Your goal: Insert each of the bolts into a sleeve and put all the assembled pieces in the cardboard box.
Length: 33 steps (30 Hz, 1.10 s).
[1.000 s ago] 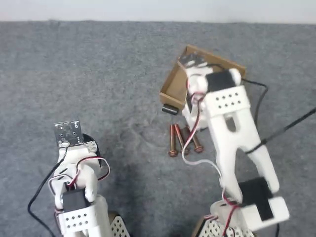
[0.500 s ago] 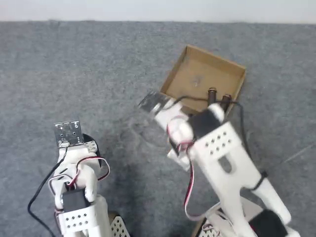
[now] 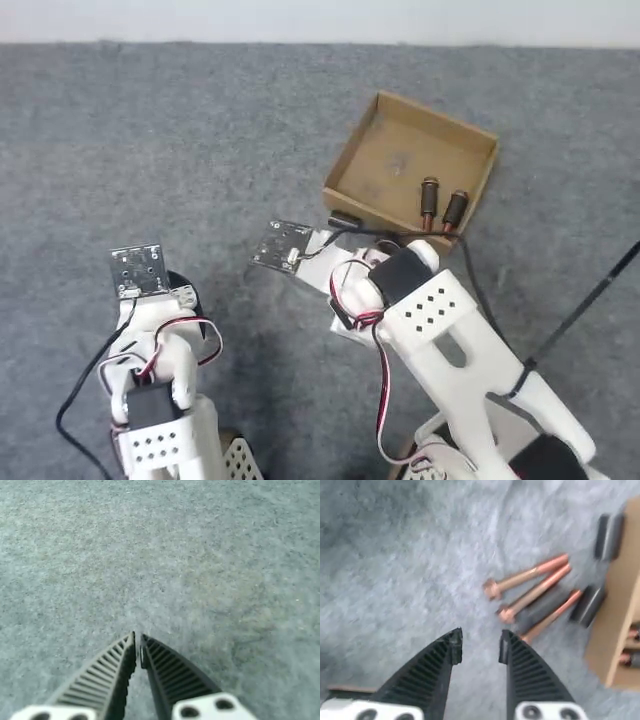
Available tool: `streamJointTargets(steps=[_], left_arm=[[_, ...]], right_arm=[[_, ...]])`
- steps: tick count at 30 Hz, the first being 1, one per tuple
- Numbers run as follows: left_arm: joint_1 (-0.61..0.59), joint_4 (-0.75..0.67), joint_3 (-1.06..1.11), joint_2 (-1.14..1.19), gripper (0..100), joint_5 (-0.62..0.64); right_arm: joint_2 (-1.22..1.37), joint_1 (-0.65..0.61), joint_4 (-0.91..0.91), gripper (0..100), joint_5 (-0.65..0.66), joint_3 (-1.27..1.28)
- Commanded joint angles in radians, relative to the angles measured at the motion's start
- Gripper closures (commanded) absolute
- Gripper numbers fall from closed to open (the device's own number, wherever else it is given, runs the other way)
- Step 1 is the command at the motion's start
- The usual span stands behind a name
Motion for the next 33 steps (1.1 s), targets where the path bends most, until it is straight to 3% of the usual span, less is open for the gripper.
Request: streamJointTargets(steps=[1,18,30,33], left_arm=[[0.002,-0.009,-0.012,0.003,99,-0.009],[0.002,-0.009,-0.012,0.003,99,-0.009],[0.002,-0.011,-0.012,0.003,99,-0.011],[0.002,-0.011,-0.012,0.003,99,-0.069]], right_arm=[[-0.027,-0.008,-0.076,91.6,0.06,0.002],[0.234,0.111,-0.41,91.3,0.275,-0.006],[0.424,0.117,-0.415,84.4,0.27,-0.198],[0.489,0.133,-0.423,85.3,0.273,-0.256]])
